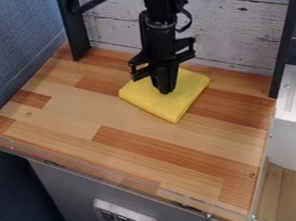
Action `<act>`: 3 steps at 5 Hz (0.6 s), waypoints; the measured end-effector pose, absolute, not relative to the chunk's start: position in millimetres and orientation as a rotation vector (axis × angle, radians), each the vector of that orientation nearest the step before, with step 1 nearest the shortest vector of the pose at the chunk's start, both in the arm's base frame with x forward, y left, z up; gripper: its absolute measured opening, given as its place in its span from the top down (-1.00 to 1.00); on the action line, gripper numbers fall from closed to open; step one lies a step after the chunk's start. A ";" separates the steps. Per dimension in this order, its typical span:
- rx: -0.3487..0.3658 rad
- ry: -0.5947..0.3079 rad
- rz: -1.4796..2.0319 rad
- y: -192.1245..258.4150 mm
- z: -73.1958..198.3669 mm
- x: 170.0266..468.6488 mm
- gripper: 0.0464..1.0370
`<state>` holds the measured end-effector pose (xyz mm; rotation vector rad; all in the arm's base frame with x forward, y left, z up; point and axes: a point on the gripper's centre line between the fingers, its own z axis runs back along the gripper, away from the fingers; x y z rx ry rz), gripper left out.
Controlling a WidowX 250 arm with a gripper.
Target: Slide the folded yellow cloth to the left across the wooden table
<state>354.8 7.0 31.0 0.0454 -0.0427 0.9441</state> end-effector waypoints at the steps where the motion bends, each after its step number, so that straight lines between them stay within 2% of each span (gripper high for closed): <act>1: 0.066 -0.013 0.953 7.0 25.9 358.1 0.96; 3: 0.067 0.045 0.950 3.0 17.1 366.5 0.96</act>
